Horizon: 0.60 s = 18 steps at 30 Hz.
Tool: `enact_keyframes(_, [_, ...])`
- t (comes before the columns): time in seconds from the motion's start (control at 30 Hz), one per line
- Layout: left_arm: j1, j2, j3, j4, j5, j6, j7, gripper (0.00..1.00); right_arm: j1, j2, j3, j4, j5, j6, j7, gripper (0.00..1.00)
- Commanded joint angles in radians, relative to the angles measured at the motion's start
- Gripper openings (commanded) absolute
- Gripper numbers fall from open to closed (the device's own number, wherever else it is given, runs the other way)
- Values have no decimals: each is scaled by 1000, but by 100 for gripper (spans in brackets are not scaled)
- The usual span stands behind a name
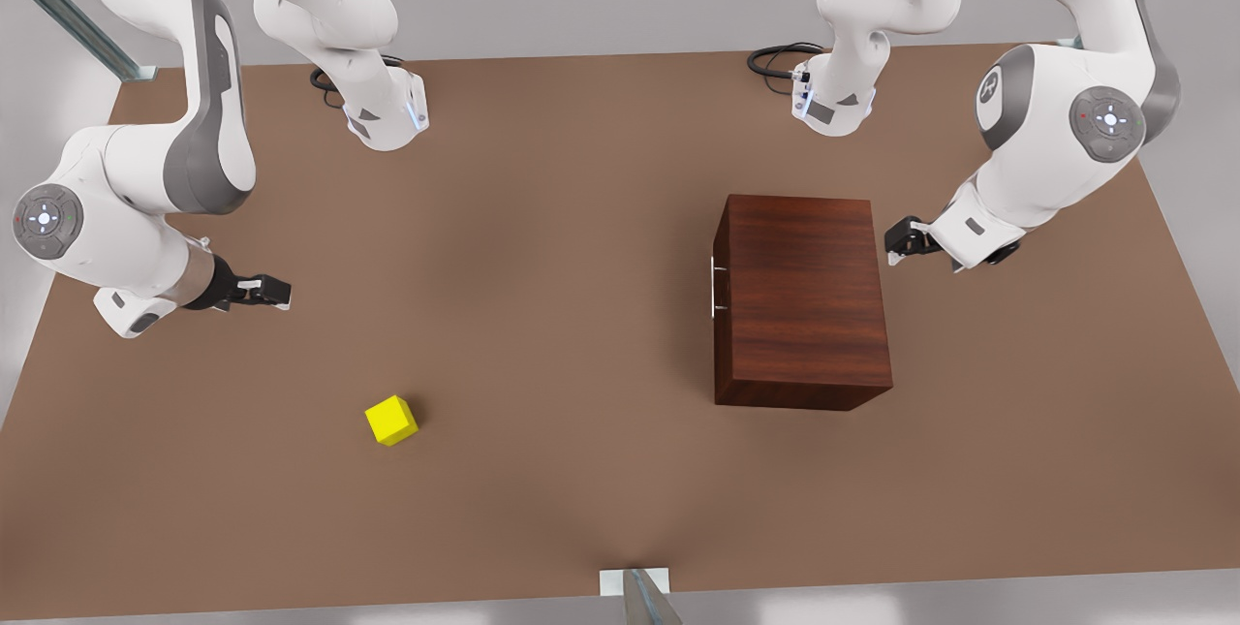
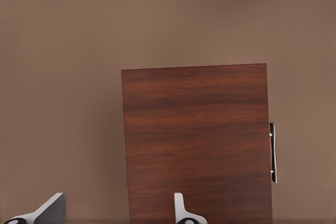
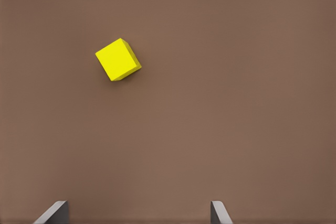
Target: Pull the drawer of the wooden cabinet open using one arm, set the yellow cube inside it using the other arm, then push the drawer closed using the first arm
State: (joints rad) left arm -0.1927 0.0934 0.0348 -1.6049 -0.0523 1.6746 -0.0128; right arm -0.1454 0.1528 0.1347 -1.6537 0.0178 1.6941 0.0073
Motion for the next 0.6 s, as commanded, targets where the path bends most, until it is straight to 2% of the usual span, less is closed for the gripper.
enact_keyframes(0.0, [-2,0,-1,0,0,-1,-13,100,1,-1,0,0,1,-1,0,100])
enact_keyframes(0.17, [-57,17,-3,31,6,-16,-50,100,0,-1,0,2,1,-1,-1,100])
enact_keyframes(0.23, [-151,104,-3,132,71,-35,-148,100,0,-1,0,2,1,-1,-1,100])
enact_keyframes(0.3, [-246,262,-3,365,69,-102,-343,100,0,-1,0,2,1,-1,0,100])
enact_keyframes(0.43, [-366,357,-3,470,71,-105,-573,100,3,10,2,2,2,-1,0,100])
enact_keyframes(0.57, [-513,411,-12,479,62,-72,-895,100,4,19,-4,49,-2,-14,445,100])
